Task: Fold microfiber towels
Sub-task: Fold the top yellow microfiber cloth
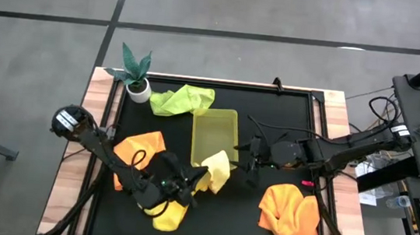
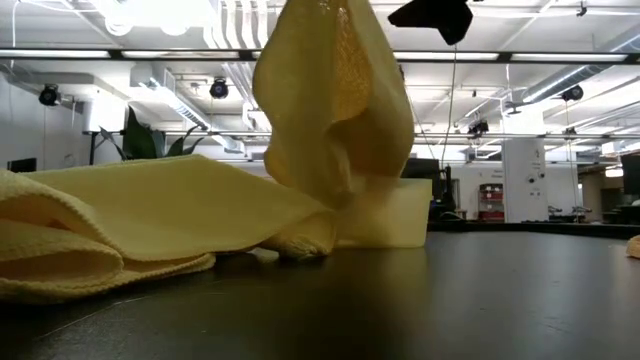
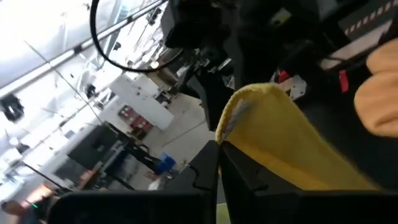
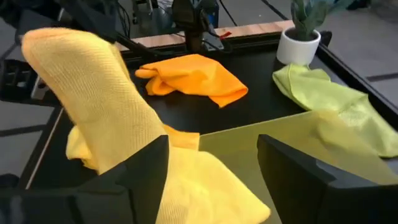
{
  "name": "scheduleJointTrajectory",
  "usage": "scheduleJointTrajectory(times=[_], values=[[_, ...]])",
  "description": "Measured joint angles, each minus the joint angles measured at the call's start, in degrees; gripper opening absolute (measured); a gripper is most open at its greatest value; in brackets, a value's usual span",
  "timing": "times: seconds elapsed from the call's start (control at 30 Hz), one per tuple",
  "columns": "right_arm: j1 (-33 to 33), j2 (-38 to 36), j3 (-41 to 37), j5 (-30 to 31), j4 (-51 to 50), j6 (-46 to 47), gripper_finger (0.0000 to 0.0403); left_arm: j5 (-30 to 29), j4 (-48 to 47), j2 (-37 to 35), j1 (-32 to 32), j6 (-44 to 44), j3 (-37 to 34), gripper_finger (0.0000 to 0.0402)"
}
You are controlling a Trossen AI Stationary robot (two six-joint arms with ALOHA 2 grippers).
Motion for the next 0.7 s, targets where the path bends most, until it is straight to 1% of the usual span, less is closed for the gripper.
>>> scheduleJointTrajectory(times=[0.17,0.33,0.47,0.7], values=[[2.1,0.2,1.6,0.0,0.9,-3.5,0.0246,0.0,0.1,0.0,0.9,-1.6,0.0,0.0],[5.8,1.7,1.7,0.2,6.7,-6.4,0.0238,0.0,0.1,0.0,2.9,-1.6,0.0,0.0],[7.2,3.2,1.8,1.1,12.7,-7.0,0.0234,0.0,0.1,0.0,4.1,-1.6,0.0,0.0],[7.3,8.4,1.9,8.6,16.9,-8.5,0.0233,0.1,0.2,0.0,4.8,-1.6,0.0,0.0]])
